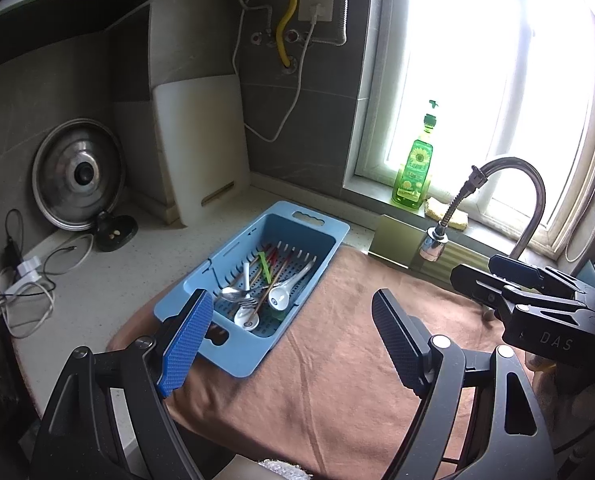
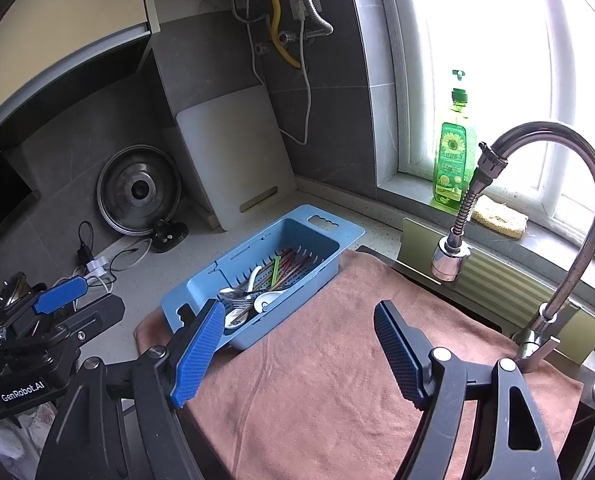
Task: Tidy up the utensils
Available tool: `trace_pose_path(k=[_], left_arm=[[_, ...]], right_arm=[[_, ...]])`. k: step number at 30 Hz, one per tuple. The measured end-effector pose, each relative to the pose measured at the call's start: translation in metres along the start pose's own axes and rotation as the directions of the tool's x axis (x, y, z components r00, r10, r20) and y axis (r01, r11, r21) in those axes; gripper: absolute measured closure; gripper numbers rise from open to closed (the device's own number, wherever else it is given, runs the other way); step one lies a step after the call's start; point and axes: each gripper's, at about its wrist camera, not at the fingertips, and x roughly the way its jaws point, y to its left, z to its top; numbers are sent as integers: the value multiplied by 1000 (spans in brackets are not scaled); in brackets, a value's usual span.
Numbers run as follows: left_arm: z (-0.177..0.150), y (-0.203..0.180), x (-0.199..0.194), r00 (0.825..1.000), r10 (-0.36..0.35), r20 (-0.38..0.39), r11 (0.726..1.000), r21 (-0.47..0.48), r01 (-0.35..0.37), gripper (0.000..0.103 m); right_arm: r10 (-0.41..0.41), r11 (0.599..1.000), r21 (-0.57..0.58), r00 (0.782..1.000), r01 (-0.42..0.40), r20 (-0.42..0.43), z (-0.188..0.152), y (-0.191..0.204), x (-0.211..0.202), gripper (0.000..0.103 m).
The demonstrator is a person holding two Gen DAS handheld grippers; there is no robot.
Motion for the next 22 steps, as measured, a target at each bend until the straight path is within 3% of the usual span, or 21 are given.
trace_pose_path(k=[22], left_arm=[[-2,-4,3,1000,24,-8,1000,3,-24,21]], right_arm=[[-1,1000,15,1000,1,-8,-3,-2,3,29]])
